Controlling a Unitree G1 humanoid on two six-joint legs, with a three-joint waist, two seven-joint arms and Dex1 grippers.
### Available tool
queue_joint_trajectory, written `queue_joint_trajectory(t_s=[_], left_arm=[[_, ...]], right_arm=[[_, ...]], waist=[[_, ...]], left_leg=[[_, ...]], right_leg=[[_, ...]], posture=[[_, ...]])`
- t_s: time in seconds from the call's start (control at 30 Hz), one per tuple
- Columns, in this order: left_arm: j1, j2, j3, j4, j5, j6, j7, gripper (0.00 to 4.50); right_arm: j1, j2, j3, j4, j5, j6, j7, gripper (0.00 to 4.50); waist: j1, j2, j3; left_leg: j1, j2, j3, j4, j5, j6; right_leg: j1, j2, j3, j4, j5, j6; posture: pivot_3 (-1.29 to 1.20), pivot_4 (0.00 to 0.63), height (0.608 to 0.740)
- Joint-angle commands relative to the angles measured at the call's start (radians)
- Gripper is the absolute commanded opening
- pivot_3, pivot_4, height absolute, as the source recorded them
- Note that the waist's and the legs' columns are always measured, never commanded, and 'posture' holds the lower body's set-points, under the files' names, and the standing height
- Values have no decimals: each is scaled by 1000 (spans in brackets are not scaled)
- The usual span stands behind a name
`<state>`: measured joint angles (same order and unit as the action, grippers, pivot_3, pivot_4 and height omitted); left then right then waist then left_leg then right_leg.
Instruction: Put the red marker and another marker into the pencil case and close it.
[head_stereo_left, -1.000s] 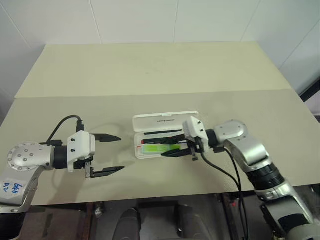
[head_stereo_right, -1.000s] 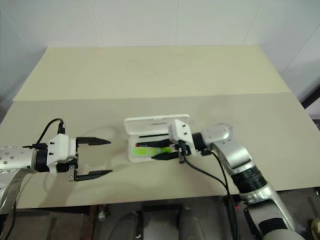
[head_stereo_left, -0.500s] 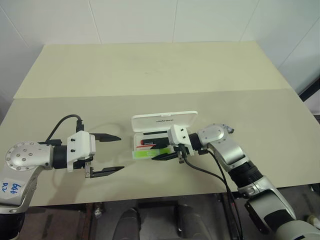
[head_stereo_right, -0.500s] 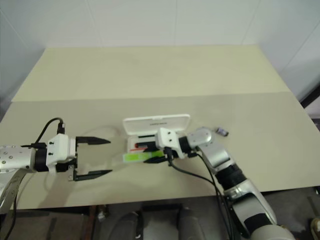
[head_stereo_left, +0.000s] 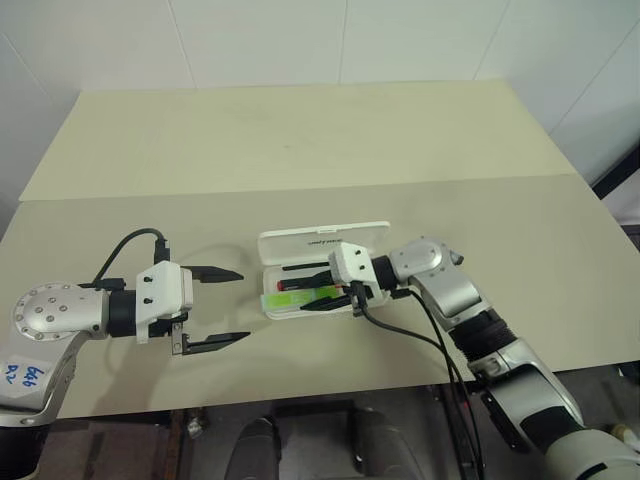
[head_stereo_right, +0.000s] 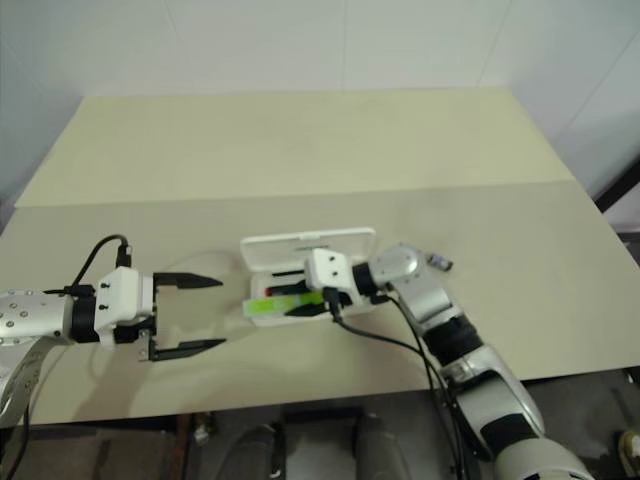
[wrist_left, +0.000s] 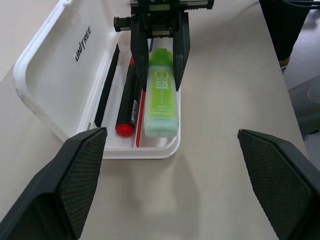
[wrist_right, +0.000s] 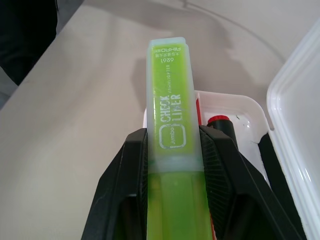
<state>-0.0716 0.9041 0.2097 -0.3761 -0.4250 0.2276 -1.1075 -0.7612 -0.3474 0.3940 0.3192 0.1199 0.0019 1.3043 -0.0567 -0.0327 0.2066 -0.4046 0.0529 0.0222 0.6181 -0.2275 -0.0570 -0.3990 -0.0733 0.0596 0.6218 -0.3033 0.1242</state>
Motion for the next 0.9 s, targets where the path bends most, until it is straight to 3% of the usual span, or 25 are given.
queue_joint_trajectory(t_s=[0.03,0.77,0.9], left_arm=[[-12,-1,1,-27,-6,-6,10,4500],[-41,-5,-24,-9,-4,-12,15,4500],[-46,-5,-29,-5,-4,-13,14,4500]], right_arm=[[-27,11,-7,13,-5,-25,7,1104],[-9,12,-28,-23,25,40,36,1104],[-15,16,-34,-12,14,13,18,2553]], waist=[[0,0,0],[0,0,0],[0,0,0]], left_leg=[[0,0,0,0,0,0],[0,0,0,-3,0,0],[0,1,0,-3,0,0]], right_leg=[[0,0,0,0,0,0],[-3,1,0,1,1,1],[-3,1,0,1,1,1]], posture=[[0,150,740],[0,150,740],[0,150,740]])
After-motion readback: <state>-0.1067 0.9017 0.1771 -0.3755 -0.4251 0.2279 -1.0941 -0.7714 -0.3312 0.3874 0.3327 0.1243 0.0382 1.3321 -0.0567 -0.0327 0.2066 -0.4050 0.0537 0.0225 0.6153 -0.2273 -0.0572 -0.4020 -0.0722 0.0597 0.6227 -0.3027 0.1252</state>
